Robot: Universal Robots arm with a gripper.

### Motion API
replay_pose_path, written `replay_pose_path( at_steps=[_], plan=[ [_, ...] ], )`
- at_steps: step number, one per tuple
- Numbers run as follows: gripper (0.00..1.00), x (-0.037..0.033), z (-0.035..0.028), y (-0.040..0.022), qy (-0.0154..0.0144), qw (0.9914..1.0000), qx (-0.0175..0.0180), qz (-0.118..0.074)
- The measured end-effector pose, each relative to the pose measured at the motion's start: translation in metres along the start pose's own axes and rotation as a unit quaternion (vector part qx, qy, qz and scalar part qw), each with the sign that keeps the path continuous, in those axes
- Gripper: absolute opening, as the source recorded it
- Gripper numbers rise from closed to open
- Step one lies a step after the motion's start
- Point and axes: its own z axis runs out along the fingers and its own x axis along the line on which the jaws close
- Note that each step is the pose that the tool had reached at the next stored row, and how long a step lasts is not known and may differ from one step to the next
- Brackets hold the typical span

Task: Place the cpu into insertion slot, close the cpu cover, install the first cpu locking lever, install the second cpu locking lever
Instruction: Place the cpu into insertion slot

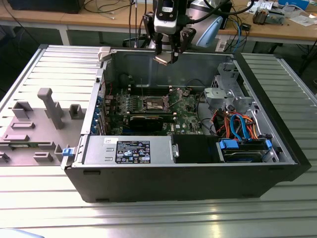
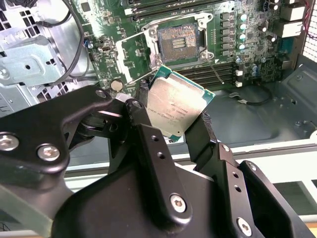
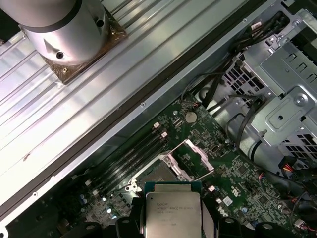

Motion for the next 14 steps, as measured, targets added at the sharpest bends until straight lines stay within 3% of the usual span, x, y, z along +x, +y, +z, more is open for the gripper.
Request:
replay_pose_path(
  at_steps=[14],
  plan=[
    [0.55,0.0000,0.0001,0.0000,-0.0026,0.99956,-0.0006,0.029]
  ],
)
